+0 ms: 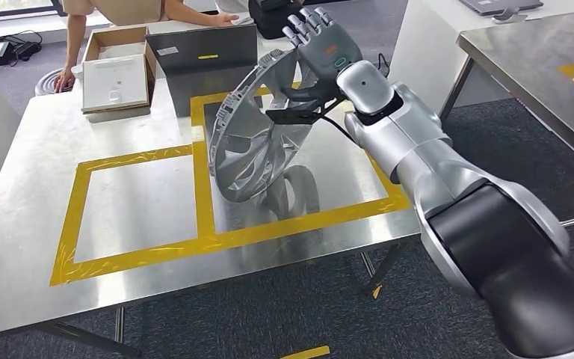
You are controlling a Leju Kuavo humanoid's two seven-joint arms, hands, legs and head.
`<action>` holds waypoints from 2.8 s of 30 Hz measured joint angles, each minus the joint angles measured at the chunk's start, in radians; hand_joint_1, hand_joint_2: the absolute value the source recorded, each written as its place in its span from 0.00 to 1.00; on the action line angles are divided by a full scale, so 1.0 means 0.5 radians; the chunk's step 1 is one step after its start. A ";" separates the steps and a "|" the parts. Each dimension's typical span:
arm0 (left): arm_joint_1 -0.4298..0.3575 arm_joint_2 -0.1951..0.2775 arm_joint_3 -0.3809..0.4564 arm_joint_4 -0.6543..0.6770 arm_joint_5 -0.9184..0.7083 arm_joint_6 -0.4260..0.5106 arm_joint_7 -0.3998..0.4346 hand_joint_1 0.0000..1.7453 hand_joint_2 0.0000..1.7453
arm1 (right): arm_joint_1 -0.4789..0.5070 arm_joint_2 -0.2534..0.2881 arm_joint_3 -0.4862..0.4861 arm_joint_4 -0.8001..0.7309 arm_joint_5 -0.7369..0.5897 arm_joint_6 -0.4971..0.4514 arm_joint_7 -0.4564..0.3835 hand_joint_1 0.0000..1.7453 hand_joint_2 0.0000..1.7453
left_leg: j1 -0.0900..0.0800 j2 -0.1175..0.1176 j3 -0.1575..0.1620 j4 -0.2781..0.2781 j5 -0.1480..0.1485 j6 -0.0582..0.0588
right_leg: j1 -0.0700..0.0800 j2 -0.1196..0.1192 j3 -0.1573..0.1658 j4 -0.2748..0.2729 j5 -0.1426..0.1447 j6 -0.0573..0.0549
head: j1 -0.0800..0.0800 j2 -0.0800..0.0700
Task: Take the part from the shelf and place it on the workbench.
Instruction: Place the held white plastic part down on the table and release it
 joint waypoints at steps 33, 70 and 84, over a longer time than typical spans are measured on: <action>0.000 0.012 -0.027 -0.002 0.001 0.016 -0.042 0.00 0.00 | 0.108 0.147 0.040 -0.329 -0.111 0.011 -0.135 0.00 0.00 | 0.000 0.000 0.000 0.002 0.000 0.000 | 0.000 0.000 0.000 0.000 0.000 0.000 | 0.000 0.000; 0.068 0.129 -0.054 -0.005 0.003 -0.031 -0.049 0.00 0.00 | 0.479 0.072 -0.004 -0.986 -0.379 0.072 -0.259 0.00 0.00 | 0.038 0.015 -0.085 0.052 0.053 -0.043 | -0.041 -0.001 0.052 0.056 -0.094 0.032 | 0.012 0.000; 0.125 0.258 -0.049 -0.007 -0.006 -0.092 0.059 0.00 0.00 | 0.668 -0.023 -0.050 -1.126 -0.461 0.116 -0.302 0.00 0.00 | 0.012 -0.002 0.121 0.067 -0.161 -0.007 | -0.019 -0.005 -0.116 0.041 0.105 0.031 | 0.007 0.000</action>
